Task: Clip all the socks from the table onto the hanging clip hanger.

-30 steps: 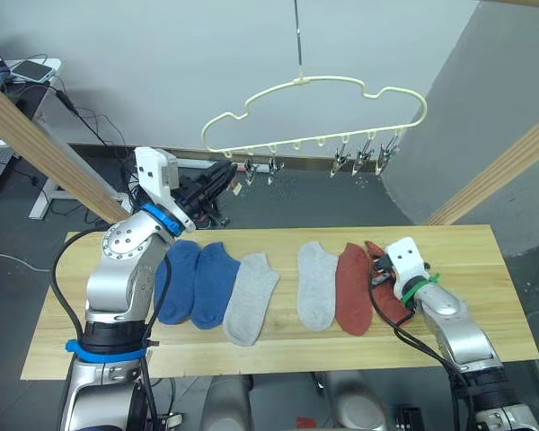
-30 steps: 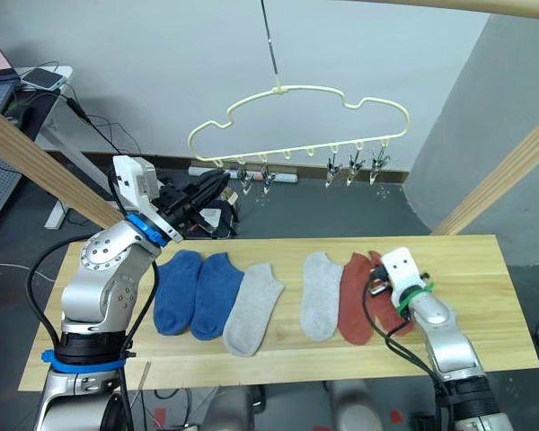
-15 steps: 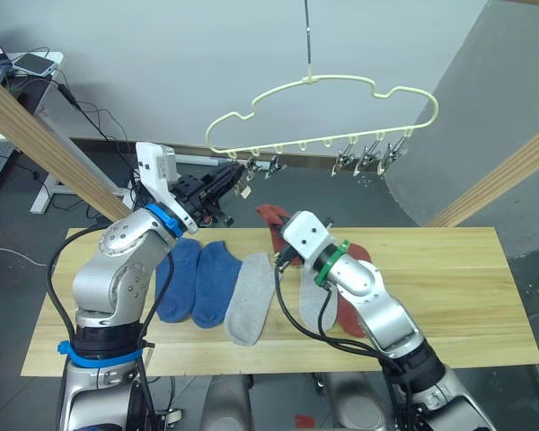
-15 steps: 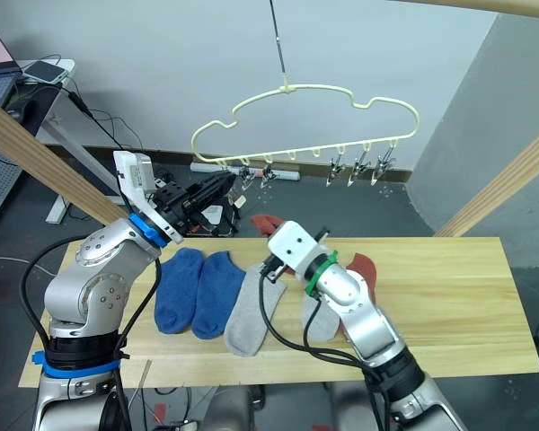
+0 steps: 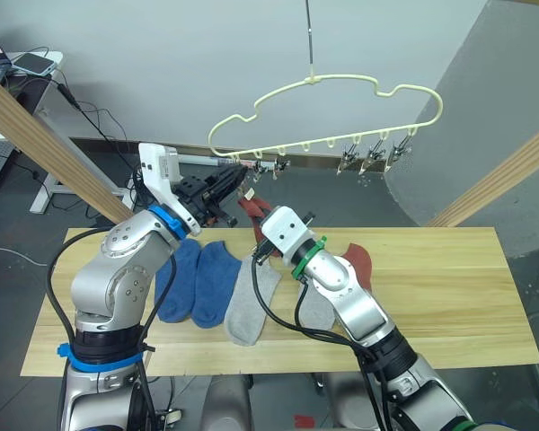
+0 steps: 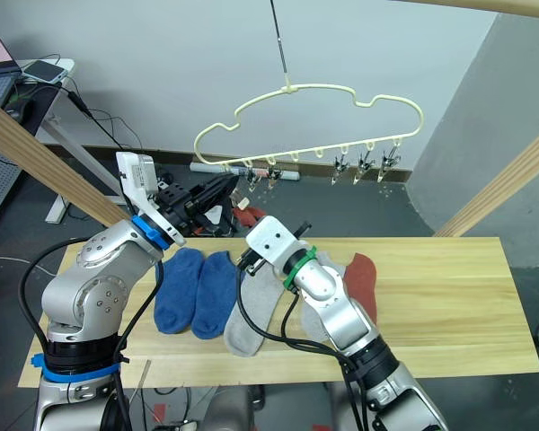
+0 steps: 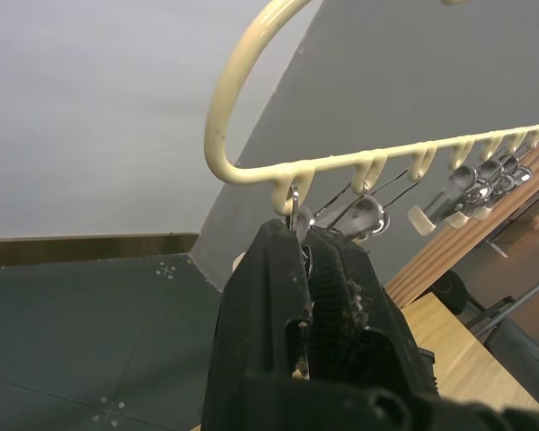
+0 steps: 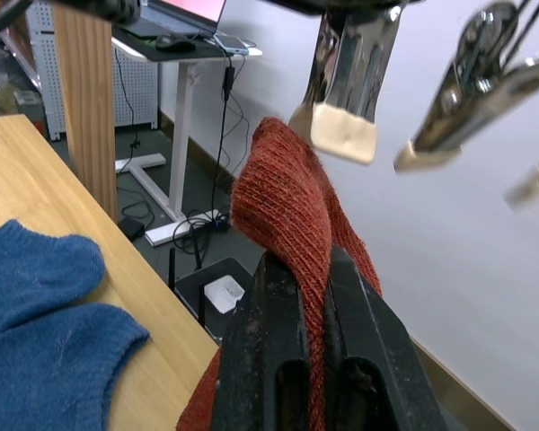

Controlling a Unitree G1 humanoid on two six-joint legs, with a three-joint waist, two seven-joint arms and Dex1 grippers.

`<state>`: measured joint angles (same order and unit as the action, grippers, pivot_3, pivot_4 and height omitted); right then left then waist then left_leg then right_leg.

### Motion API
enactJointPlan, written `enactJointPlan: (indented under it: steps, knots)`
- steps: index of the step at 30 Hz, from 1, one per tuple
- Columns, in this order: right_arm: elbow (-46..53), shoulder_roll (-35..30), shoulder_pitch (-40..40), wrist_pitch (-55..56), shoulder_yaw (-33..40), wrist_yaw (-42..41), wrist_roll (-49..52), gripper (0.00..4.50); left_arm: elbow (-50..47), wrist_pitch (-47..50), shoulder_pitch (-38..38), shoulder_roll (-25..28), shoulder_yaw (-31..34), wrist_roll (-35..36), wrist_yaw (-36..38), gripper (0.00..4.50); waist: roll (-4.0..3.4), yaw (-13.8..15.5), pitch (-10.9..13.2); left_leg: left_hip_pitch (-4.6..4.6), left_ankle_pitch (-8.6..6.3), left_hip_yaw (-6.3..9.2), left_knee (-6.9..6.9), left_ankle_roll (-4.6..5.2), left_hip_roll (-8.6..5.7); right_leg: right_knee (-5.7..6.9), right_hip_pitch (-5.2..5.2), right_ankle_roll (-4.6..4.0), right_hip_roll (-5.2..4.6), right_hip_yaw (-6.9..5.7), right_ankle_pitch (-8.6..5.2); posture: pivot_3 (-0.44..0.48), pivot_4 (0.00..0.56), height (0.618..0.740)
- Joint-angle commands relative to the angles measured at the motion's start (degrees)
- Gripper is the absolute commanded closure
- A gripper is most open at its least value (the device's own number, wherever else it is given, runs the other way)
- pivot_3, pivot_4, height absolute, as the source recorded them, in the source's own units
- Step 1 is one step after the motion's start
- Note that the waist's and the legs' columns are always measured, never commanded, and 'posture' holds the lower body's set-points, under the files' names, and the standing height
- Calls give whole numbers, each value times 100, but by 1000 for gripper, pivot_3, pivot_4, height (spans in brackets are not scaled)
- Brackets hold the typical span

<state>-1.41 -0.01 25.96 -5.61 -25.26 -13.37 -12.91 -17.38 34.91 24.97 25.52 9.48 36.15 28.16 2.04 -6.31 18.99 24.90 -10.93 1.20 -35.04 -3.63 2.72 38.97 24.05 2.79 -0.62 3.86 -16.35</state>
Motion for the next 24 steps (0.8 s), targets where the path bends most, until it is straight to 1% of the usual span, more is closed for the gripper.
enactJointPlan:
  steps: [1, 9, 20, 22, 24]
  knots:
    - [204, 84, 10, 209, 50, 40, 3, 4500, -247, -72, -22, 48, 153, 93, 25, 4479, 0, 1, 0, 0, 0, 0, 0, 0, 0, 0, 0, 0, 0, 0, 0, -185, 351, 732]
    - [177, 190, -38, 255, 51, 60, 13, 4500, -247, -66, -36, 25, 121, 100, 32, 4479, 0, -1, 0, 0, 0, 1, 0, 0, 0, 1, 0, 0, 0, 0, 0, -189, 351, 732]
    - [-165, 345, 194, 401, 112, 139, 3, 4500, -269, 156, -143, 75, 234, 253, -74, 4479, 0, 1, 0, 0, 0, 2, 0, 0, 1, 2, 0, -1, 0, -1, 1, -181, 350, 732]
    - [-217, 369, 236, 417, 116, 144, -3, 4500, -240, 137, -179, 110, 270, 180, -117, 3772, 0, -4, 0, 0, 0, 1, 0, 0, 1, 3, 0, -1, 0, -1, 1, -180, 349, 732]
    - [-253, 399, 266, 436, 105, 103, 39, 4500, -238, 132, -211, 167, 252, 135, -82, 3250, 0, -4, 0, -1, 0, 3, 0, 0, 1, 3, 0, -1, 0, -3, 1, -180, 349, 732]
